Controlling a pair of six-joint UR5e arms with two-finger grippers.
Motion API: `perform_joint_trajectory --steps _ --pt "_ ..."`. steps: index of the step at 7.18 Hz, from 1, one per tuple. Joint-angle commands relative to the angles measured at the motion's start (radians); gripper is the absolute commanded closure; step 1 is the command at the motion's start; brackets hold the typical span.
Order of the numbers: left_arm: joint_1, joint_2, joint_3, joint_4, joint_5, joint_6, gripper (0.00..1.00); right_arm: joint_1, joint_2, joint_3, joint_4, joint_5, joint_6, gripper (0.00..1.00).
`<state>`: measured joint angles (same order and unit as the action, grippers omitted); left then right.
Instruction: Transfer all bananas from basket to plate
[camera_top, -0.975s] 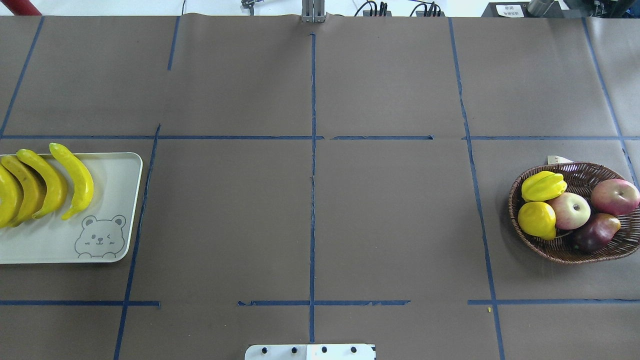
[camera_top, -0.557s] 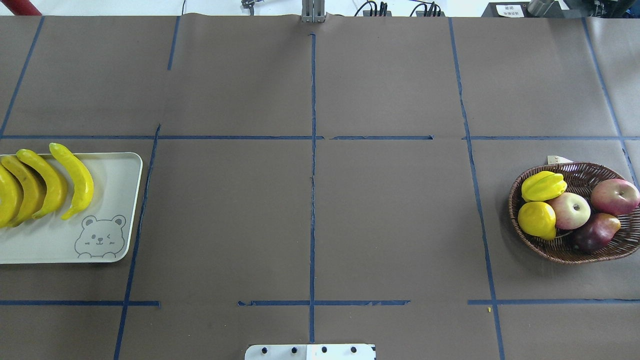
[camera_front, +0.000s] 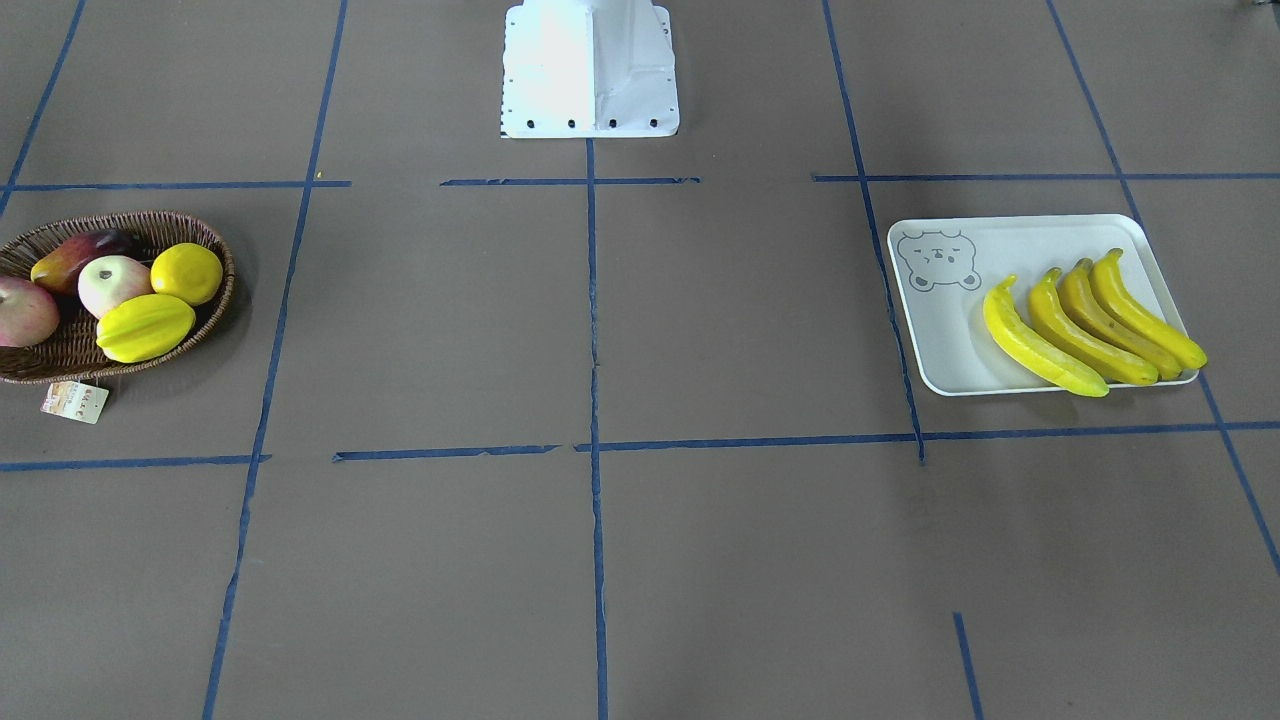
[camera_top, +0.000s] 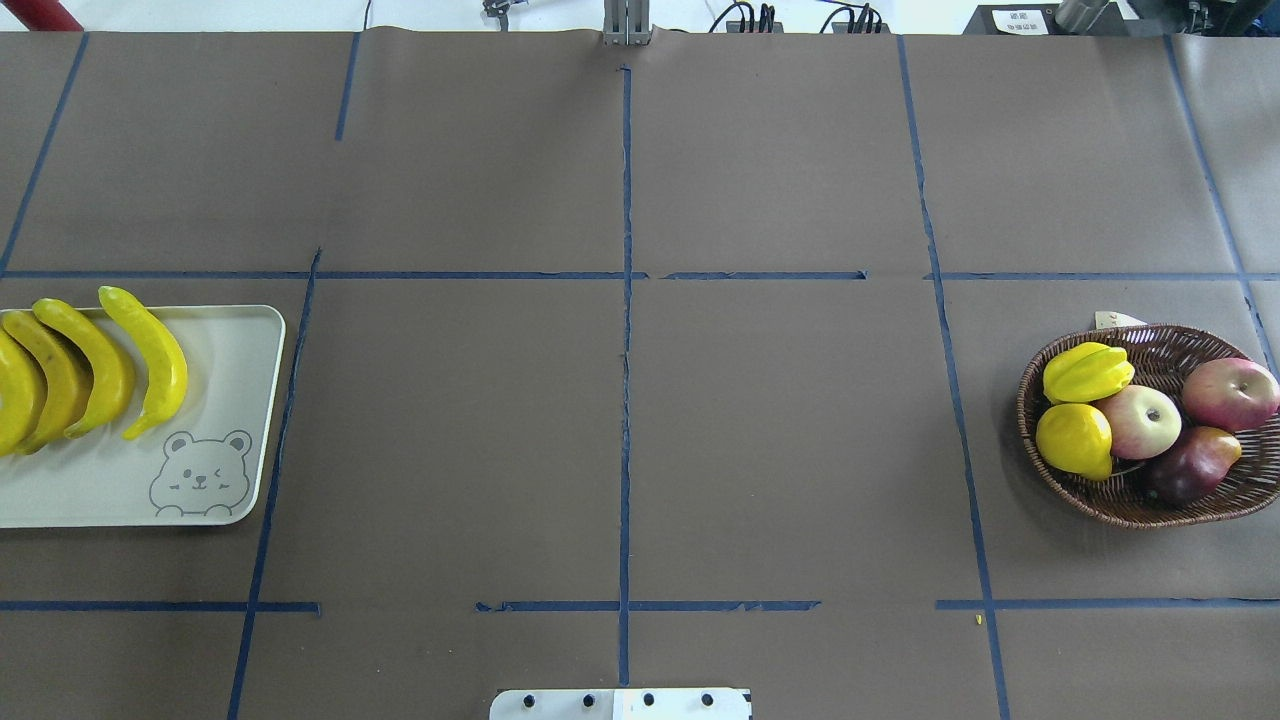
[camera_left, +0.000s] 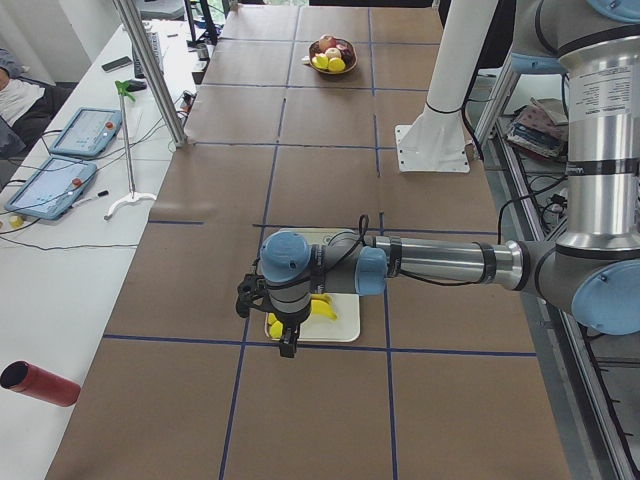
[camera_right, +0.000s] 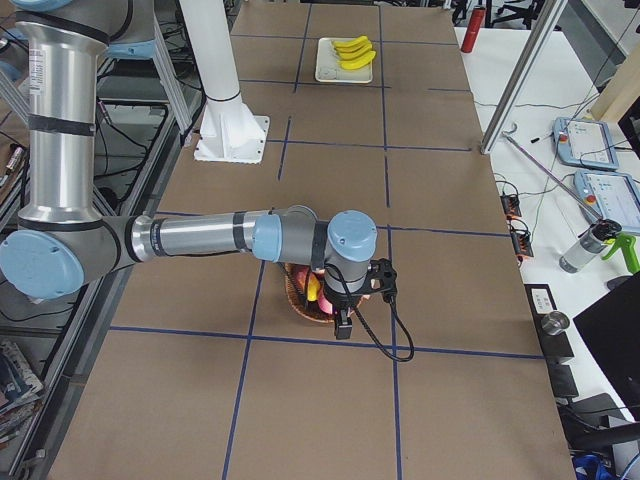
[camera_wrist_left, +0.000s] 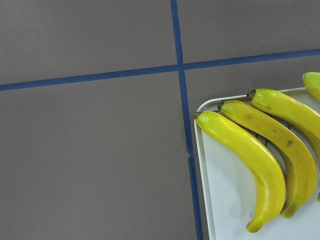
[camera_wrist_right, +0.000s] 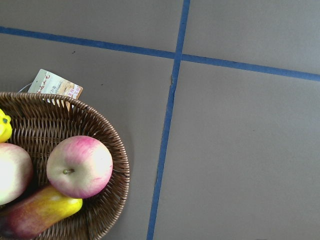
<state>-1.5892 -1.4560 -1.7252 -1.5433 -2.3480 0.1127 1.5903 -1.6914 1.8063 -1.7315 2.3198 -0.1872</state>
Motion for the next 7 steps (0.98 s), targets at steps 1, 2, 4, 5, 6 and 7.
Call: perform_joint_trajectory --steps 1,2,4,5,6,7 --pt "-0.002 0.016 -0.005 -0.001 0.001 0.004 0.01 -0.003 -0.028 0.001 0.061 0.001 0.041 0.00" --pt "0.000 0.020 -0.008 -0.001 0.001 0.004 0.01 -0.003 -0.028 0.001 0.063 0.001 0.058 0.00" --pt "0.001 0.020 -0.016 -0.001 0.001 0.004 0.01 -0.013 -0.027 0.002 0.063 0.006 0.061 0.00" --pt "0.000 0.020 -0.017 -0.001 0.001 0.004 0.01 -0.013 -0.027 0.005 0.063 0.009 0.061 0.00" --pt "0.001 0.022 -0.017 -0.001 0.001 0.004 0.01 -0.015 -0.027 0.005 0.063 0.009 0.061 0.00" --pt "0.000 0.022 -0.017 -0.001 0.001 0.004 0.01 -0.015 -0.027 0.005 0.063 0.009 0.061 0.00"
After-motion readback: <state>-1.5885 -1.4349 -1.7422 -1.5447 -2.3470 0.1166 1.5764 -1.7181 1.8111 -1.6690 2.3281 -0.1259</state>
